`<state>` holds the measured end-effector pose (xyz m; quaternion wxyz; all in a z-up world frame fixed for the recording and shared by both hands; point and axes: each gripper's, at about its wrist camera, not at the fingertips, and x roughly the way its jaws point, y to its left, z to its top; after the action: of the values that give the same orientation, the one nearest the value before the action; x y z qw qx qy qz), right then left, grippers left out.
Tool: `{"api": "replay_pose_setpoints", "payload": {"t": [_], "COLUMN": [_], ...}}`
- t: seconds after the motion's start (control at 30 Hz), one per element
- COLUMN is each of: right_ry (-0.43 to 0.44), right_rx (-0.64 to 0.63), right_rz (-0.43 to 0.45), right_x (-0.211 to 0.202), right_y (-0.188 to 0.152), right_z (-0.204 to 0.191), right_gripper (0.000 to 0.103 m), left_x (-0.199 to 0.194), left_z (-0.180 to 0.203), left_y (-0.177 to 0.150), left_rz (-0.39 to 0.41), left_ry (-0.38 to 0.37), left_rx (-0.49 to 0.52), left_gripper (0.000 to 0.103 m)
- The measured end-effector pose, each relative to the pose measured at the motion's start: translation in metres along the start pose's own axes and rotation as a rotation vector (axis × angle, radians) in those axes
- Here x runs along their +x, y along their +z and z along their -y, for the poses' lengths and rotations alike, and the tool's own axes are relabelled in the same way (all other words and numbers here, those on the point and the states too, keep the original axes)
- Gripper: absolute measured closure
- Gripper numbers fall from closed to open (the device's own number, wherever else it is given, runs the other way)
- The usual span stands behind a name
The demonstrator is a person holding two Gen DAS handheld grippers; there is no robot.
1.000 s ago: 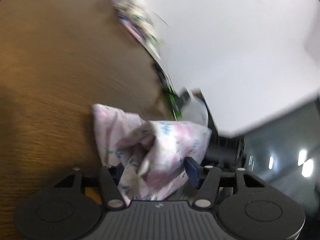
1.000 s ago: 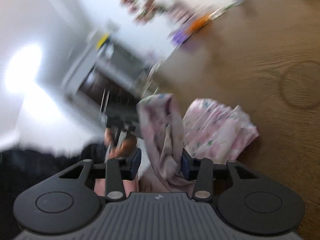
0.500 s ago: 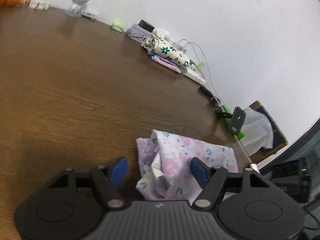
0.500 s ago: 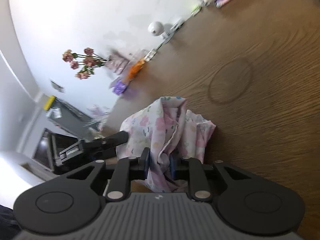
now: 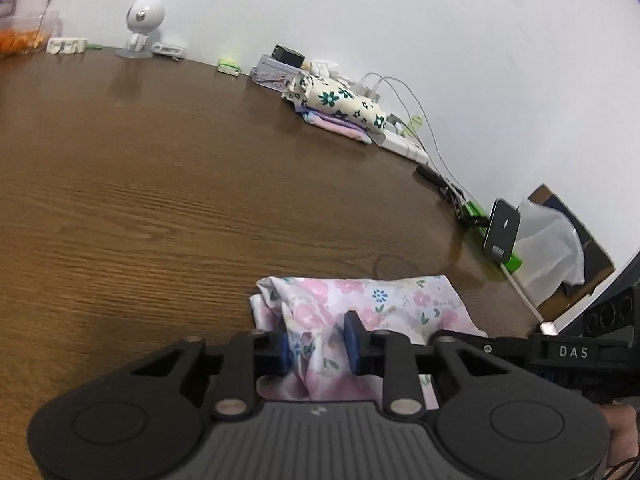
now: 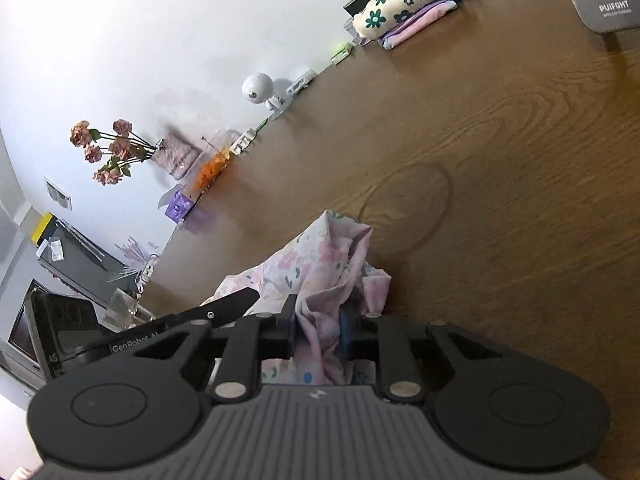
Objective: Fold clothes
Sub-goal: 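Grasp the folded dress bundle with both grippers and lift it, then carry the folded dress with both grippers onto the stack of clothes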
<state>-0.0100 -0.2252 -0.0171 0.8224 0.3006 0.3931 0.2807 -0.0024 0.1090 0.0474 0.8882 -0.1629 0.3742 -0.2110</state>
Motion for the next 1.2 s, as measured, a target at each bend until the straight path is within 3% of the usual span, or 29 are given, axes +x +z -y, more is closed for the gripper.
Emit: {"api": "replay_pose_setpoints", "payload": {"t": [0.03,0.07,0.1,0.13,0.23,0.33,0.43,0.53,0.6,0.63,0.67,0.73,0.77,0.8,0.83,0.87,0.9,0.93,0.97,1.0,1.03,1.17,1.2], "right_ry": [0.003,-0.001,-0.012,-0.021,-0.012,-0.017,-0.061,-0.052,-0.041,-0.030,-0.023,-0.031,-0.027,-0.026,-0.031,-0.035,-0.033,-0.034,-0.037,-0.045,-0.048,-0.065,-0.066], "right_rx": [-0.005,-0.014,-0.031,-0.049,-0.056,-0.025,0.018,0.059,0.065,0.066,0.066,0.052,0.043,0.035,0.025,0.018,0.022,0.024,0.024,0.013,-0.005,-0.040,-0.045], "right_rz": [0.006,0.021,0.042,0.064,0.107,0.113,0.098,0.094,0.097,0.096,0.093,0.094,0.088,0.084,0.084,0.084,0.084,0.088,0.094,0.102,0.103,0.073,0.054], "right_x": [-0.005,-0.012,-0.022,-0.032,-0.047,-0.037,-0.022,-0.017,-0.015,-0.013,-0.012,-0.009,-0.009,-0.008,-0.009,-0.010,-0.013,-0.017,-0.022,-0.025,-0.026,-0.018,-0.013], "right_y": [0.001,0.001,-0.001,-0.002,-0.004,0.000,0.003,0.002,0.001,0.000,0.000,-0.001,-0.002,-0.002,-0.002,-0.002,-0.001,0.001,0.002,0.002,0.002,0.001,-0.001], "right_z": [-0.002,-0.004,-0.005,-0.007,-0.011,-0.006,0.002,0.010,0.011,0.012,0.012,0.010,0.009,0.008,0.007,0.006,0.007,0.006,0.006,0.004,0.001,-0.005,-0.005], "right_gripper": [0.076,0.063,0.047,0.044,0.043,0.043,0.043,0.043,0.049,0.055,0.069,0.084,0.090,0.091,0.091,0.090,0.081,0.075,0.054,0.038,0.035,0.036,0.043], "left_x": [-0.004,-0.017,-0.030,-0.043,-0.068,-0.058,-0.038,-0.035,-0.032,-0.030,-0.026,-0.021,-0.020,-0.018,-0.020,-0.022,-0.026,-0.029,-0.032,-0.035,-0.035,-0.017,-0.014], "left_z": [-0.001,-0.001,0.000,0.003,0.014,0.031,0.039,0.034,0.029,0.027,0.027,0.021,0.017,0.014,0.012,0.010,0.008,0.007,0.005,0.004,0.002,-0.002,0.000], "left_y": [0.000,-0.002,-0.004,-0.007,-0.016,-0.022,-0.027,-0.031,-0.031,-0.030,-0.030,-0.030,-0.030,-0.031,-0.030,-0.030,-0.029,-0.028,-0.027,-0.026,-0.024,-0.019,-0.020], "left_rz": [0.012,0.036,0.057,0.090,0.164,0.156,0.110,0.110,0.100,0.085,0.066,0.047,0.042,0.037,0.046,0.055,0.067,0.083,0.098,0.112,0.111,0.029,0.027], "left_ry": [0.000,-0.001,-0.002,0.002,-0.018,-0.001,0.075,0.071,0.044,0.026,0.018,-0.011,-0.027,-0.043,-0.049,-0.054,-0.041,-0.019,0.002,0.024,0.044,0.023,0.013], "left_rx": [-0.011,-0.018,-0.005,0.006,0.015,0.053,0.074,0.031,0.003,-0.012,-0.023,-0.060,-0.082,-0.102,-0.110,-0.118,-0.119,-0.114,-0.109,-0.105,-0.109,-0.118,-0.094], "left_gripper": [0.062,0.043,0.033,0.021,0.019,0.019,0.022,0.022,0.037,0.058,0.070,0.082,0.082,0.082,0.080,0.067,0.058,0.037,0.019,0.015,0.015,0.016,0.016]}}
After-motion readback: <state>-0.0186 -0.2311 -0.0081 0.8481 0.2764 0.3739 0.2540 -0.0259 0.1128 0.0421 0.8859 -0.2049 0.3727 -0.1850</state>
